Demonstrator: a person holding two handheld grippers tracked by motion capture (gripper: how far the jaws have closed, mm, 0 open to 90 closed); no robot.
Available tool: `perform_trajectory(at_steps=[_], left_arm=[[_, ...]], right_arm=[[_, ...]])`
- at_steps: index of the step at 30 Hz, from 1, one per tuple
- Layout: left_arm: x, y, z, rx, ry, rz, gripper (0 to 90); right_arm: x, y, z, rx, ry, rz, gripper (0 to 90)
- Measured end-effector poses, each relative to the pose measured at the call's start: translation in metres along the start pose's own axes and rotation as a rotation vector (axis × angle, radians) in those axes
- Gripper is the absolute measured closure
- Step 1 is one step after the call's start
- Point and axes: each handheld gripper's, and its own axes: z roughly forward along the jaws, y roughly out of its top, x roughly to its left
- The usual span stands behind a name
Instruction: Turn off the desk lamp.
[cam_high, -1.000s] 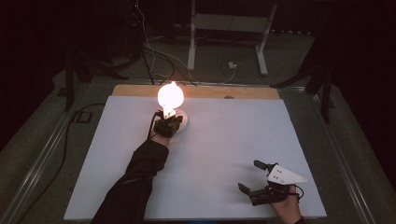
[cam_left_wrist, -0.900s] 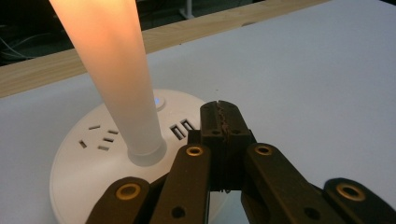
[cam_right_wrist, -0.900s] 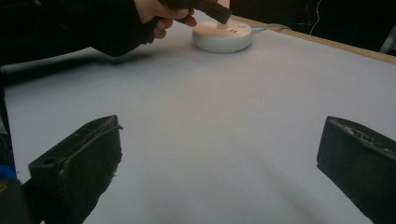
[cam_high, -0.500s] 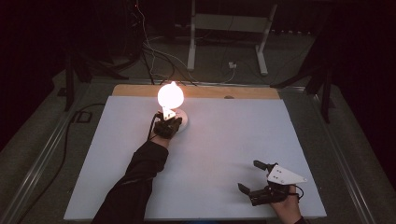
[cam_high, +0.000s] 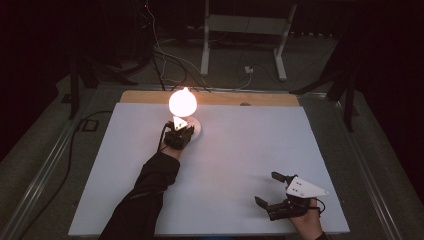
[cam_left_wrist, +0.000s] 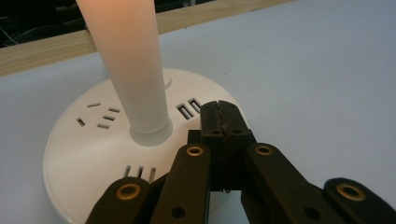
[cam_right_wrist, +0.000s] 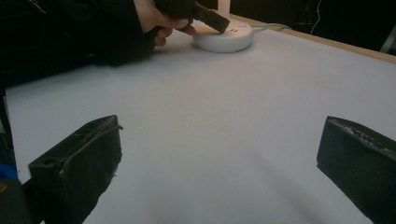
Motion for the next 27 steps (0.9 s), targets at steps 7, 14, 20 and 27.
perform_trajectory(at_steps=[7,14,20,27], left_arm=[[0.002,0.000,0.001,0.001,0.000,0.004,90.0],[0.000,0.002,0.001,0.015,0.013,0.030,90.0],[0.000,0.005,-0.002,0.020,-0.003,0.021,90.0],[0.000,0.013,-0.006,0.003,-0.006,0.018,90.0]], right_arm=[[0.000,0.000,0.000,0.002,0.001,-0.001,0.0],[0.001,0.000,0.001,0.004,0.001,-0.003,0.0],[0.000,0.000,0.000,-0.001,-0.001,0.002,0.0],[0.000,0.000,0.000,-0.001,-0.001,-0.004,0.0]])
